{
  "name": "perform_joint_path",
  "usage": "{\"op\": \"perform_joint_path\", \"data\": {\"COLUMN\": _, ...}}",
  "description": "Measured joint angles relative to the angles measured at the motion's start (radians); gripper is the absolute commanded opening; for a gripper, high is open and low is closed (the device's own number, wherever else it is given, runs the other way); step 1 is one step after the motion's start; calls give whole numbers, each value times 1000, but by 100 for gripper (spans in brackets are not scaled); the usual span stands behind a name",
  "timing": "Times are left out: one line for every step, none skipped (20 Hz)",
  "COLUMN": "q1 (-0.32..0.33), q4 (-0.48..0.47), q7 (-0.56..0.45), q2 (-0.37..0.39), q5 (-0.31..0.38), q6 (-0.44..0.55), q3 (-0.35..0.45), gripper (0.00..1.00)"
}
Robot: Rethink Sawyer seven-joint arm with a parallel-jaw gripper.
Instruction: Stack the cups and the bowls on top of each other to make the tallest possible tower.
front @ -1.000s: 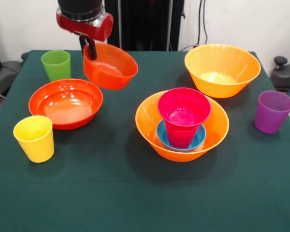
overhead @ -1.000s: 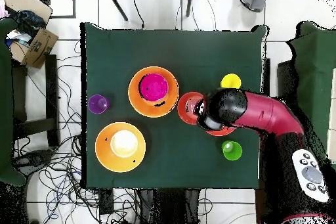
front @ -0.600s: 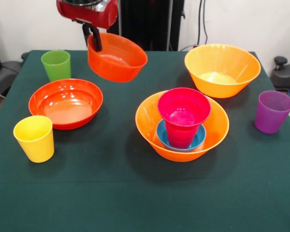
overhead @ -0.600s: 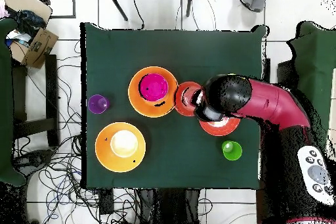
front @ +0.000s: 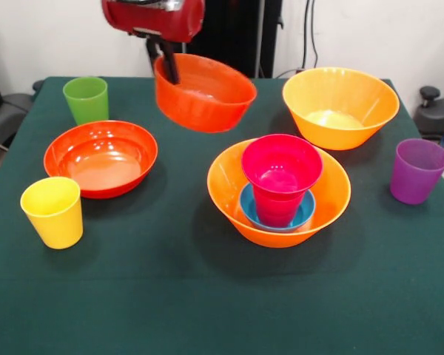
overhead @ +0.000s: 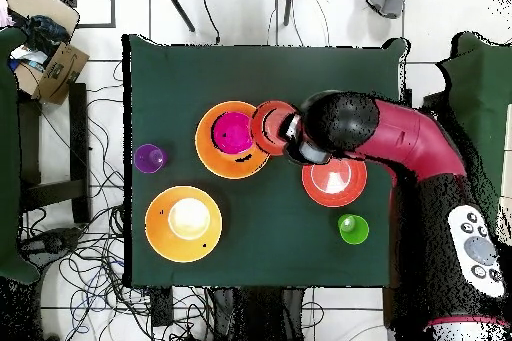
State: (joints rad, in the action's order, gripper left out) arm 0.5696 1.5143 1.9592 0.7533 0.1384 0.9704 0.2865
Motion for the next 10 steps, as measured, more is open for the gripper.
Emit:
{"op": "perform_joint_path", "data": {"q1": 0, "q4": 0, "q7": 0, "q2": -1, "q5": -14, "q6": 0, "q3": 4, "gripper": 0}}
{"op": "perform_joint_path", "data": {"q1": 0, "q4": -2, "q7": 0, "q2": -7, "q5": -39, "q6": 0, "q3": 12, "gripper": 0}}
{"op": "perform_joint_path", "data": {"q1": -1, "q4": -5, "q7": 0, "q2": -12, "q5": -64, "q6": 0, "q3": 20, "gripper": 0}}
{"op": "perform_joint_path", "data": {"q1": -2, "q4": -9, "q7": 0, "q2": -22, "q5": -88, "q6": 0, "q3": 29, "gripper": 0}}
{"op": "perform_joint_path", "data": {"q1": -3, "q4": -11, "q7": 0, "q2": -28, "q5": -102, "q6": 0, "q3": 33, "gripper": 0}}
{"op": "perform_joint_path", "data": {"q1": -4, "q4": -14, "q7": 0, "q2": -34, "q5": -116, "q6": 0, "q3": 37, "gripper": 0}}
{"op": "perform_joint_path", "data": {"q1": -5, "q4": -17, "q7": 0, "q2": -40, "q5": -126, "q6": 0, "q3": 40, "gripper": 0}}
{"op": "perform_joint_path", "data": {"q1": -8, "q4": -27, "q7": 0, "q2": -57, "q5": -153, "q6": 1, "q3": 47, "gripper": 0}}
{"op": "perform_joint_path", "data": {"q1": -10, "q4": -32, "q7": 0, "q2": -67, "q5": -165, "q6": 4, "q3": 51, "gripper": 0}}
{"op": "perform_joint_path", "data": {"q1": -12, "q4": -39, "q7": 0, "q2": -78, "q5": -181, "q6": 8, "q3": 54, "gripper": 0}}
